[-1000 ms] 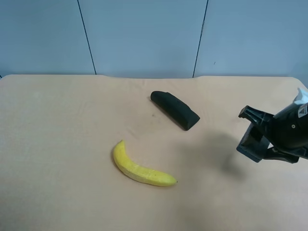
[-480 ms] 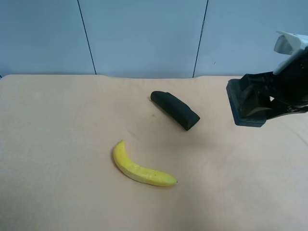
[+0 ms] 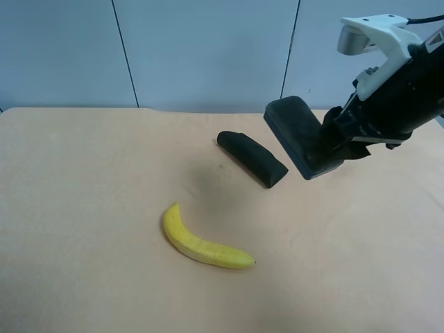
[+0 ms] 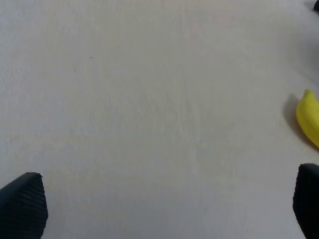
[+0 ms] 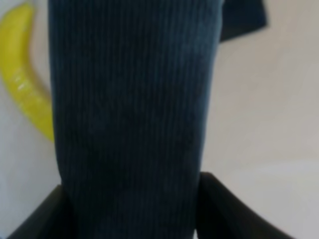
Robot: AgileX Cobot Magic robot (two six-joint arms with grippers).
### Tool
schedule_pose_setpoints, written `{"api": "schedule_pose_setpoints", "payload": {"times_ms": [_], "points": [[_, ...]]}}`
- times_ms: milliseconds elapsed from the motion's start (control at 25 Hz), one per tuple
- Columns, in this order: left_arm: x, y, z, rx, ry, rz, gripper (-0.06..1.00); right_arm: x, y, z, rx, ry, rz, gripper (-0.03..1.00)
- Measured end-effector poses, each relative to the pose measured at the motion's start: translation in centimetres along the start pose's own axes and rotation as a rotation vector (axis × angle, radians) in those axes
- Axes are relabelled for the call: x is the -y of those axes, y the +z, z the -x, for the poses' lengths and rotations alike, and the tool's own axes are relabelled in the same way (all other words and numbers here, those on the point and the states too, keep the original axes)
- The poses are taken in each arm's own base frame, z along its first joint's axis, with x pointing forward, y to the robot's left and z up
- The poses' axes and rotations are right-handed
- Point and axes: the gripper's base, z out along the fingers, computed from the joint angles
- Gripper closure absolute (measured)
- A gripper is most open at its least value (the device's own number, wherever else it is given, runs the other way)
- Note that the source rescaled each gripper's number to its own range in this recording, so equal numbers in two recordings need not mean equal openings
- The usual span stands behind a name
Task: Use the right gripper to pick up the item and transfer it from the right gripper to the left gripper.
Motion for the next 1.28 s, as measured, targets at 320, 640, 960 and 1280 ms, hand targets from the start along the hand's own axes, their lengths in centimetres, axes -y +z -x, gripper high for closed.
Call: {"api": "schedule_pose_setpoints", "payload": {"times_ms": [320, 640, 960, 1280], "points": [[0.0, 0.0, 0.0, 0.0, 0.0, 0.0, -0.06, -4.6, 0.8, 0.0, -0.015, -0.369, 0.044, 0.84], [0.0, 0.0, 0.0, 0.0, 0.0, 0.0, -0.06, -5.8, 0.9, -0.3, -0.029, -0.54, 0.018, 0.84], [0.0, 0.0, 0.0, 0.0, 0.0, 0.0, -0.06, -5.8, 0.9, 0.0, 0.003, -0.696, 0.008, 0.84], [0.0, 0.0, 0.0, 0.0, 0.0, 0.0, -0.06, -5.8, 0.9, 0.4, 0.038, -0.781, -0.004, 0.84]]}}
